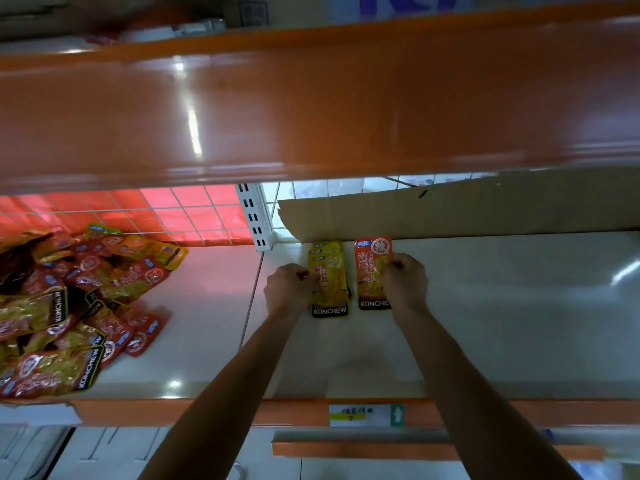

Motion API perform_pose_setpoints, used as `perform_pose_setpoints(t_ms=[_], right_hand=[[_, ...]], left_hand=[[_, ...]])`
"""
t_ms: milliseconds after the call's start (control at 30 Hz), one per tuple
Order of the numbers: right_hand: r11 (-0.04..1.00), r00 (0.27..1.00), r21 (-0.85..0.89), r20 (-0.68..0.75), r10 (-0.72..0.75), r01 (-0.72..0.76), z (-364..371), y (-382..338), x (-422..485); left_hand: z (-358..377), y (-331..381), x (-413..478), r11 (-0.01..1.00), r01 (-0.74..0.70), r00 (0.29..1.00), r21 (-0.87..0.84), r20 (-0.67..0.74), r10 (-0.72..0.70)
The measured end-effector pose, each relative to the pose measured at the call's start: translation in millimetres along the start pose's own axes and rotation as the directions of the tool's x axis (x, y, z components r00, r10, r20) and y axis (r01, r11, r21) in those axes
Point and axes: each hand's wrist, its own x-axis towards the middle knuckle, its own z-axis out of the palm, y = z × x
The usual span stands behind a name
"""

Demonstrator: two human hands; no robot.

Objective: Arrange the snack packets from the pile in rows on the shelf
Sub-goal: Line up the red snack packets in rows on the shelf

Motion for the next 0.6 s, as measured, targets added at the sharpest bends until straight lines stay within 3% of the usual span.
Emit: perform_pose_setpoints(t_ms=[267,600], right_hand=[[0.993,0.957,-0.102,0.289,-0.025,0.057,9.5,2.9,-10.0],[0.995,0.934,-0.093,0.358,-0.002,0.038,14.2,6.9,-17.4]], left_hand=[[7.8,8.2,-2.6,0.999,0.04,0.996,-0.028,-0.08,-0.042],[4.9,9.7,-3.8,0.999,0.036,0.994,-0.01,-0.1,-0.037]])
